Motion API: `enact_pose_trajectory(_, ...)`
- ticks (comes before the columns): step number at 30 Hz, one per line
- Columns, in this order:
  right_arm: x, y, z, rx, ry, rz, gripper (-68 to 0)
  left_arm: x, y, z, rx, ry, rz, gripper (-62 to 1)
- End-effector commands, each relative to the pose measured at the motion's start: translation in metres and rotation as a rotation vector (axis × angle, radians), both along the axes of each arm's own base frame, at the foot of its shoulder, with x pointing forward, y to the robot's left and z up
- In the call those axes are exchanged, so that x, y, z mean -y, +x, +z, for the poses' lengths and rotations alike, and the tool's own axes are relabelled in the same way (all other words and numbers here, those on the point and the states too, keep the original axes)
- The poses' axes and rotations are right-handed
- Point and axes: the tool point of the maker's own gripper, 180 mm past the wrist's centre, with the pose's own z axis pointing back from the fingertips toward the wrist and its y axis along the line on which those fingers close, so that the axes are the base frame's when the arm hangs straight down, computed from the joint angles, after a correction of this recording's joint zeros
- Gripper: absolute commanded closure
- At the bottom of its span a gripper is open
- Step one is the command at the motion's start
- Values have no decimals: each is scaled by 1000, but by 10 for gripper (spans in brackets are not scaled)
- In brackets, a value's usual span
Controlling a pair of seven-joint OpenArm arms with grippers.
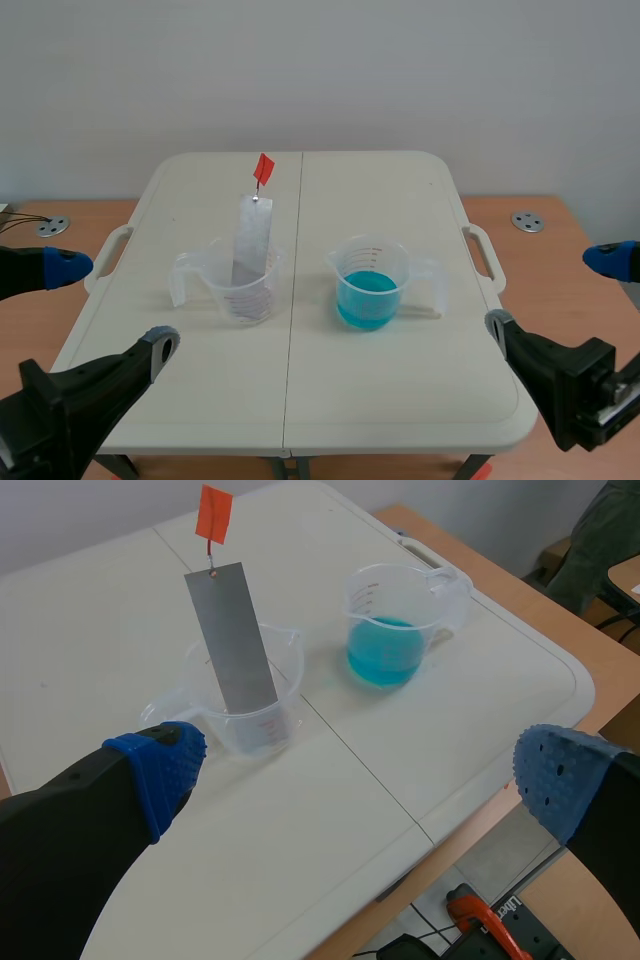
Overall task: Hold the metal plate by the orange handle, dip it into the blue solution, take it out and point at it, then put the plate back in the beaker on the left.
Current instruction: 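Lift the metal plate out of the left beaker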
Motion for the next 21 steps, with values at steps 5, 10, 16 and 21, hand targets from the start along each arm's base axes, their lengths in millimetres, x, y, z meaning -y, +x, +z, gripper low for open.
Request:
enact_pose_trajectory(5,-2,29,26,97,-19,16,-663,4,1,8,23,-28,-5,-623)
enact_pose_trajectory(10,-8,42,30,102,-36,30,-663,4,1,8,23,-28,-5,-623)
enact_pose_trajectory(16,-25,60,32,113,-29,70,-663,2,-3,3,4,-22,10,-623)
enact_pose_trajectory(21,-43,73,34,131,-8,117,-663,-3,-17,-10,-27,22,27,-404)
